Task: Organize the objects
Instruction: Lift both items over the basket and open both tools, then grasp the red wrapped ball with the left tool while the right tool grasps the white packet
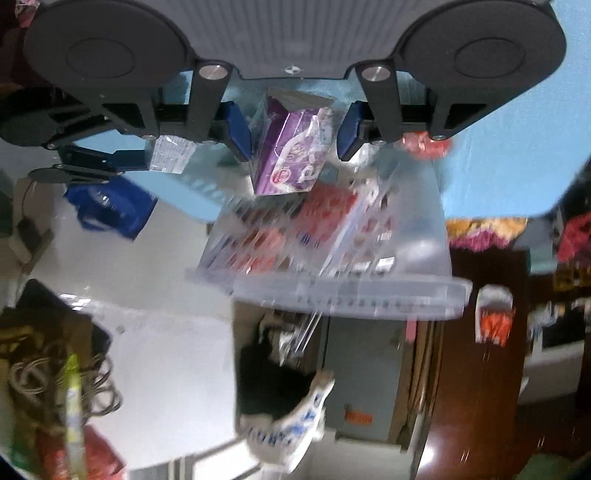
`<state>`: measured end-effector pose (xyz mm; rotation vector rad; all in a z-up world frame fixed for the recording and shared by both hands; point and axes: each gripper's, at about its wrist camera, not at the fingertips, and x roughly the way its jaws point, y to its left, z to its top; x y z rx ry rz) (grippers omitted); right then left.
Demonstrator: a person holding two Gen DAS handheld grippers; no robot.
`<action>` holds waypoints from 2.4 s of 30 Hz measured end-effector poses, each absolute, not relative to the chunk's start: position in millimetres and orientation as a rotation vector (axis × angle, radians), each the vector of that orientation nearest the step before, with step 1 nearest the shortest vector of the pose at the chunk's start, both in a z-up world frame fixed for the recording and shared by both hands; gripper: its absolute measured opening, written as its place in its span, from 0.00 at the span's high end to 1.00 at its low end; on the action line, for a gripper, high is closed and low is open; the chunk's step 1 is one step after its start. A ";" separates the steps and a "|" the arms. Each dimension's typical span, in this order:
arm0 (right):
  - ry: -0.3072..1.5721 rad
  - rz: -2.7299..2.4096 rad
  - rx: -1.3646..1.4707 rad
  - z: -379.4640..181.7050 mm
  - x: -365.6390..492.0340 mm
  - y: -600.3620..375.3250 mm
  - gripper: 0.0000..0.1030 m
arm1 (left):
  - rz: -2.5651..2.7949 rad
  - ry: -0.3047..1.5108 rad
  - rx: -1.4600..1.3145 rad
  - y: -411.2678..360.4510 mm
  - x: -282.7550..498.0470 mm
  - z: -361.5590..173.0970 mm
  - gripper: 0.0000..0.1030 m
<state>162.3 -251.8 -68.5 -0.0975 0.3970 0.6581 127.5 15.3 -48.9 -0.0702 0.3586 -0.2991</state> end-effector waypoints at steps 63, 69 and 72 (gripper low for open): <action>0.583 0.556 0.050 -49.3 221.8 -239.4 0.18 | 0.013 0.532 -0.090 81.0 180.3 -47.5 0.06; 0.531 0.584 0.094 -47.3 203.0 -254.5 0.18 | -0.030 0.571 -0.097 71.1 190.7 -51.1 0.47; 0.512 0.608 0.109 -46.0 190.8 -257.5 0.18 | -0.032 0.546 -0.068 65.4 184.9 -49.6 0.48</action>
